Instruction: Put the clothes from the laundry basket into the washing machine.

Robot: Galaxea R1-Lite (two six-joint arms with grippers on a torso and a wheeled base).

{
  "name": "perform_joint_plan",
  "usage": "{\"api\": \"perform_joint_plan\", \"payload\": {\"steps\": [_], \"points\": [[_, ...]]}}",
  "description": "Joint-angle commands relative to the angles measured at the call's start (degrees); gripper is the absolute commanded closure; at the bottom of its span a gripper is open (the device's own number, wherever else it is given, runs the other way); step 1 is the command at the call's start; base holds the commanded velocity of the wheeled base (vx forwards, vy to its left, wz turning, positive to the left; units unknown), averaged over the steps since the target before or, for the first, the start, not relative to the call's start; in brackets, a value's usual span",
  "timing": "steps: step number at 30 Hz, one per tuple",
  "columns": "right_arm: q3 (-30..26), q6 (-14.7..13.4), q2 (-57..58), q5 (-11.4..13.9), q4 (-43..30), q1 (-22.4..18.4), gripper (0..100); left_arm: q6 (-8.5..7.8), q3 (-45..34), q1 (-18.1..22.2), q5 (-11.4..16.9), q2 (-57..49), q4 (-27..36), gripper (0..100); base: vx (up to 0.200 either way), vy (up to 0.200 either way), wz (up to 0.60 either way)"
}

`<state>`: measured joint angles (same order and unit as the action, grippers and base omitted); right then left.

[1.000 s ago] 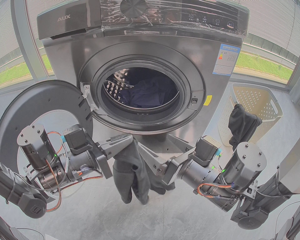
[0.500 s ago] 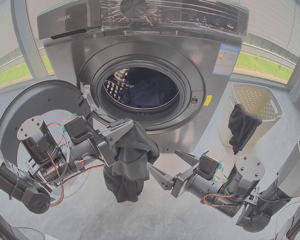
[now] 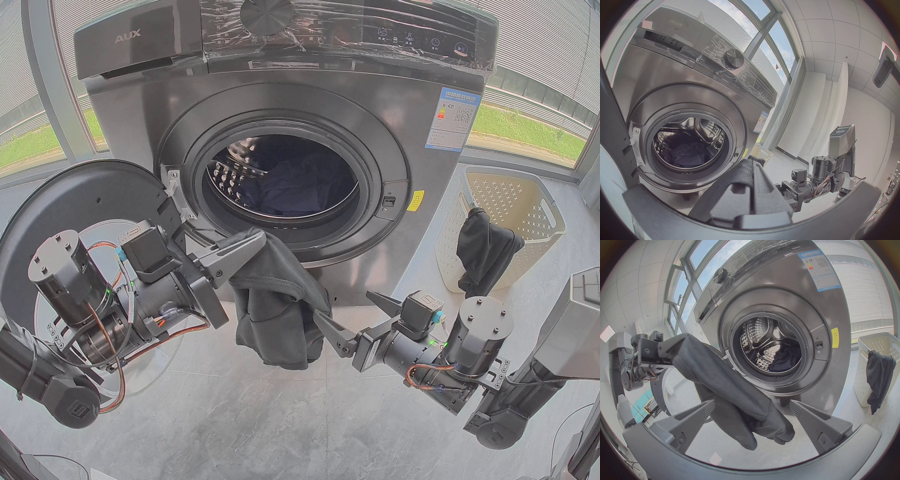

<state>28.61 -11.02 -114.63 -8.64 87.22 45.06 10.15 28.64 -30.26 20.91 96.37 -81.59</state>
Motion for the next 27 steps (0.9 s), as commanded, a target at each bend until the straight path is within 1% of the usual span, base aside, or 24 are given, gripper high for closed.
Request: {"api": "perform_joint_plan", "payload": {"steps": [1, 8, 11, 21, 24, 27], "points": [[1.1, 0.3, -2.62, 0.38, 0.05, -0.85, 0, 0.04, 0.19, 0.02, 0.1, -0.13, -0.06, 100, 0.0, 0.0, 0.0], [2.94, 0.3, -4.99, 0.47, 0.05, -0.23, 0, 0.13, 0.46, 0.02, 0.1, -0.04, -0.85, 100, 0.0, 0.0, 0.0], [3.82, 0.39, -6.05, 0.47, 0.05, -0.23, 0, 0.92, 0.54, 0.02, 0.1, -0.13, -1.11, 100, 0.0, 0.0, 0.0], [7.16, 0.74, -10.53, 0.73, 0.05, -0.85, 0, 1.1, 0.46, -0.07, 0.19, -0.3, -1.55, 100, 0.0, 0.0, 0.0], [9.53, 1.88, -12.73, 1.79, 0.05, -0.94, 0, 1.1, 0.46, -0.15, 0.19, -0.3, -1.64, 100, 0.0, 0.0, 0.0], [12.17, 2.06, -14.4, 2.67, 0.05, -1.29, 0, 1.1, 0.37, -0.5, 0.19, -0.48, -1.73, 100, 0.0, 0.0, 0.0]]}}
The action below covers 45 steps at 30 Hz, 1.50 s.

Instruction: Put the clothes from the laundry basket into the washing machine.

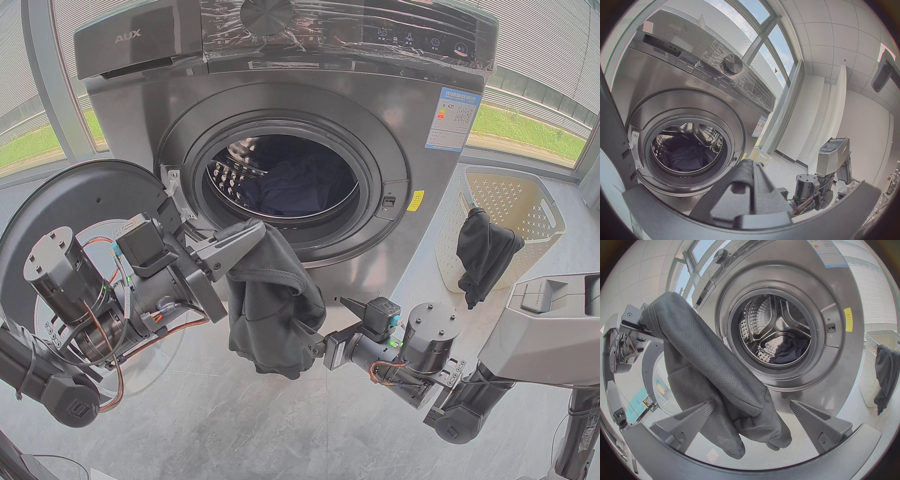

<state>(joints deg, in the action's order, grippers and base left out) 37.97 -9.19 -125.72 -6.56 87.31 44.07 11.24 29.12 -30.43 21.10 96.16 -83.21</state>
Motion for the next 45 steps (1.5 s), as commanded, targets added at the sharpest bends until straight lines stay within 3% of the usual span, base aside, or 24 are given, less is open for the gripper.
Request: {"api": "perform_joint_plan", "payload": {"steps": [1, 11, 26, 36, 45], "points": [[3.69, 0.4, -3.74, 0.67, -0.12, -0.3, 0, 0.01, -0.21, -0.42, -0.01, -0.27, -0.11, 100, 0.0, 0.0, 0.0], [12.83, 1.81, -7.7, 1.64, -0.91, -1.71, 0, 0.01, -0.21, -0.33, 0.08, -0.27, -0.28, 100, 0.0, 0.0, 0.0], [8.26, 1.9, -4.53, 2.6, -0.12, -7.68, 0, 0.01, -0.12, -0.07, 0.08, -0.27, -0.28, 100, 0.0, 0.0, 0.0], [10.28, 2.16, -7.08, 2.6, -0.12, -6.54, 0, 0.01, -0.03, -0.33, 0.08, -0.27, -0.37, 100, 0.0, 0.0, 0.0], [11.51, 2.25, -6.29, 4.54, -0.03, -3.55, 0, -0.08, -0.03, 0.02, 0.08, -0.18, -0.37, 100, 0.0, 0.0, 0.0]]}}
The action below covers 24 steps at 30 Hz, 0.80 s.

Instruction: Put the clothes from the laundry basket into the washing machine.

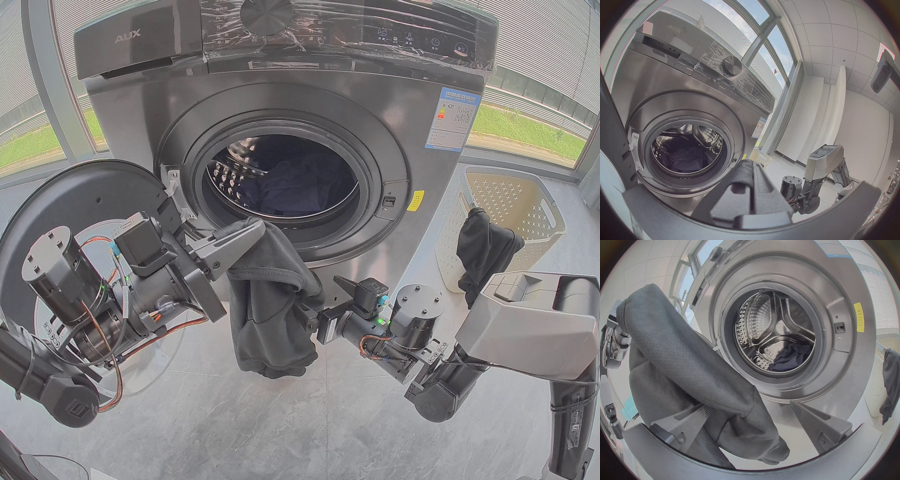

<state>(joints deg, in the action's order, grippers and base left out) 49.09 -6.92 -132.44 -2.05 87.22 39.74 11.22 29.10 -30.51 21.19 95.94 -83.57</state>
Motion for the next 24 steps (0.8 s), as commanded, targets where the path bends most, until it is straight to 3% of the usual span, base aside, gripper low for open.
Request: {"api": "perform_joint_plan", "payload": {"steps": [1, 9, 10, 19, 24], "points": [[0.92, -0.02, 0.6, 0.03, 0.05, 0.86, 0, 0.03, -0.1, 0.1, -0.01, 0.04, -0.02, 100, 0.0, 0.0, 0.0], [1.53, -0.11, 1.22, 0.03, 0.14, 0.78, 0, -0.05, -0.01, 0.19, -0.01, 0.21, -0.02, 100, 0.0, 0.0, 0.0], [1.36, -0.11, 1.22, -0.06, 0.23, 0.86, 100, -0.05, -0.01, 0.19, -0.01, 0.3, -0.02, 100, 0.0, 0.0, 0.0], [0.04, -0.19, 2.98, 0.11, 1.02, 1.04, 100, 0.03, 0.08, 0.1, -0.09, 0.83, -0.02, 100, 0.0, 0.0, 0.0], [-5.32, -0.28, 8.42, -0.15, 1.02, 1.04, 100, 0.12, 0.08, 0.54, -0.09, 0.92, 0.07, 100, 0.0, 0.0, 0.0]]}}
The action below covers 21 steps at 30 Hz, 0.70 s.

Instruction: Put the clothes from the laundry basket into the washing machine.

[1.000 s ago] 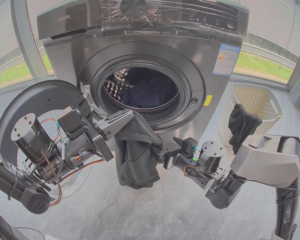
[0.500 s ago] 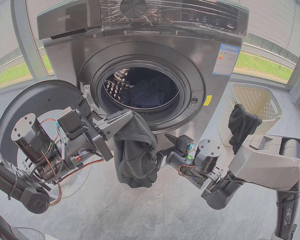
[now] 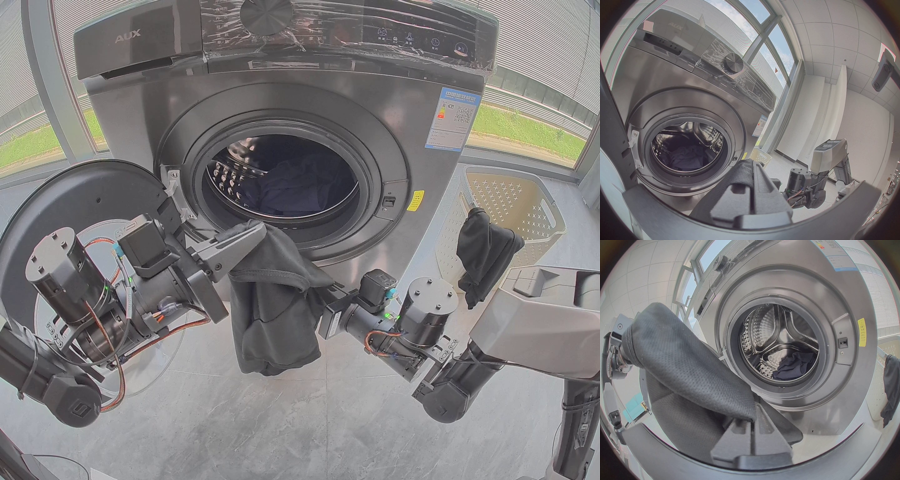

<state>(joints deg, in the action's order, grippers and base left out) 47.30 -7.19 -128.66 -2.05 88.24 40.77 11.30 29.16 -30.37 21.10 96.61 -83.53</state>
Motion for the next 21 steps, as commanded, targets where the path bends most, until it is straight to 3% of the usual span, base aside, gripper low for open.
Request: {"api": "perform_joint_plan", "payload": {"steps": [1, 6, 7, 13, 14, 15, 21], "points": [[-4.23, -0.01, 5.7, -0.24, 0.01, 0.02, 100, 0.13, 0.02, 0.57, -0.01, 0.42, 0.03, 100, 0.0, 0.0, 0.0], [-7.13, 0.07, 10.62, -0.33, -0.08, 0.02, 100, 1.8, 0.37, 1.1, 0.26, 0.6, 0.03, 100, 0.0, 0.0, 0.0], [-7.66, 0.07, 11.33, -0.24, -0.08, 0.02, 100, 2.06, 0.28, 1.1, 0.26, 0.6, 0.12, 0, 0.0, 0.0, 0.0], [-8.63, 0.07, 14.05, -0.24, 0.01, 0.1, 100, 2.5, -0.24, 1.89, 0.17, 2.0, 1.26, 0, 0.0, 0.0, 0.0], [-8.45, -0.01, 15.46, -0.15, 0.09, 0.28, 100, 4.96, -0.68, 4.61, 0.17, 6.49, 0.21, 0, 0.0, 0.0, 0.0], [-8.45, -0.01, 16.07, -0.15, 0.01, 0.54, 100, 5.4, -0.6, 5.76, 0.17, 8.16, -0.49, 0, 0.0, 0.0, 0.0], [-7.84, 0.07, 18.27, -0.06, -0.08, 0.81, 100, 5.22, -0.86, 7.43, 0.26, 13.78, -5.59, 0, 0.0, 0.0, 0.0]]}}
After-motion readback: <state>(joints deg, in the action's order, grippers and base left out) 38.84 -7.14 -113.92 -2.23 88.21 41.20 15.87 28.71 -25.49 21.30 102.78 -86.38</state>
